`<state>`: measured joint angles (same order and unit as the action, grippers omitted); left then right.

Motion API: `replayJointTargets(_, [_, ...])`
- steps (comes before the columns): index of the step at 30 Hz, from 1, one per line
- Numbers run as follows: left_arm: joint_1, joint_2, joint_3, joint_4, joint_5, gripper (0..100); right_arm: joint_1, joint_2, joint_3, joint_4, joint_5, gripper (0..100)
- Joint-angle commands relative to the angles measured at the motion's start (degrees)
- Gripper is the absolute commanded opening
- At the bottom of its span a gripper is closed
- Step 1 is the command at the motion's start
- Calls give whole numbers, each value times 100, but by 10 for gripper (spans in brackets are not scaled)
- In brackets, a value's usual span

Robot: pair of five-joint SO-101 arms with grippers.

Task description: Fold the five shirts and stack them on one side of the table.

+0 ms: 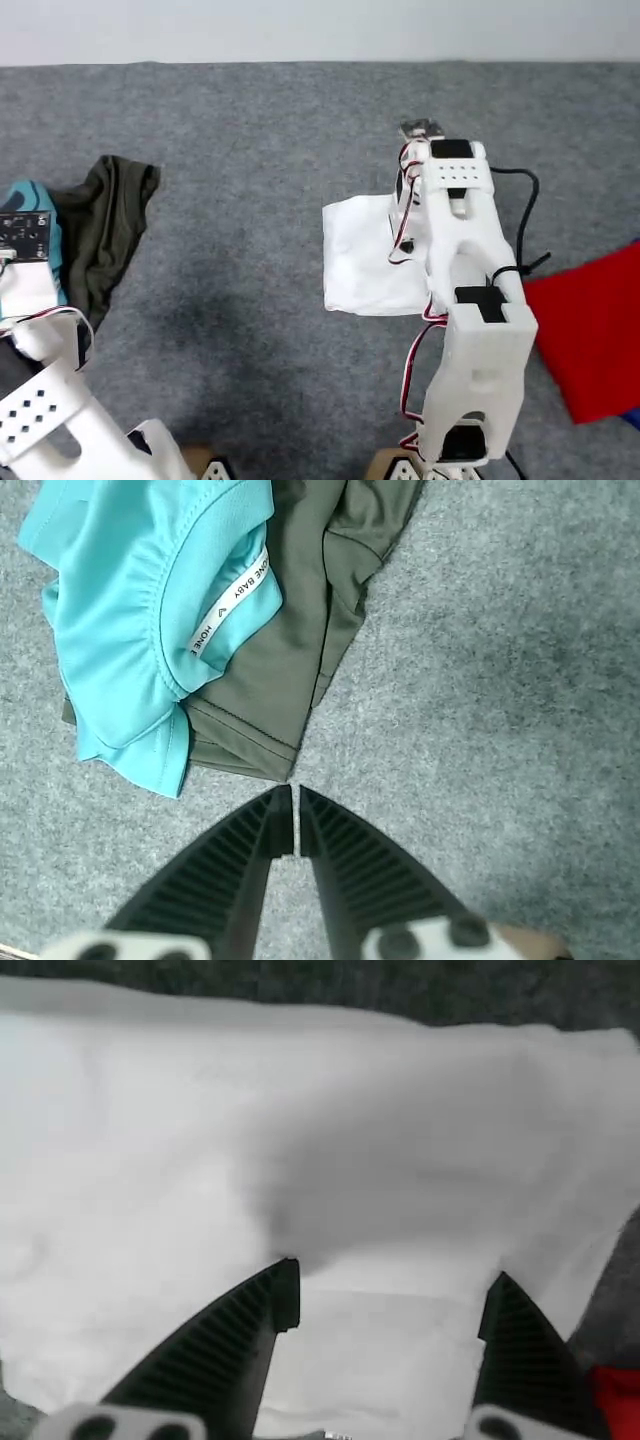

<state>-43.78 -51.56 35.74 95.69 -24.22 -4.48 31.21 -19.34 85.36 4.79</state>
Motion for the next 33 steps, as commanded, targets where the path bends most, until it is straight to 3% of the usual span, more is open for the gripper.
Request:
replayJointTargets(1, [-18,-79,-31,-62,-44,19,180,-330,-686,268,18,299])
replayJointTargets(8, [-18,-79,-22,-53,-44,19,637,-189,-1029,347,220,300])
replayJointTargets(19, [-18,-79,-13,-53,-26,19,470,1358,-1055,-4,158,325])
replayJointTargets(27, [-18,-79,-22,-53,-26,19,497,1297,-1090,-13,220,7])
replayJointTargets(33, [-18,-79,-22,-53,-26,19,725,585,-1116,31,1178,9])
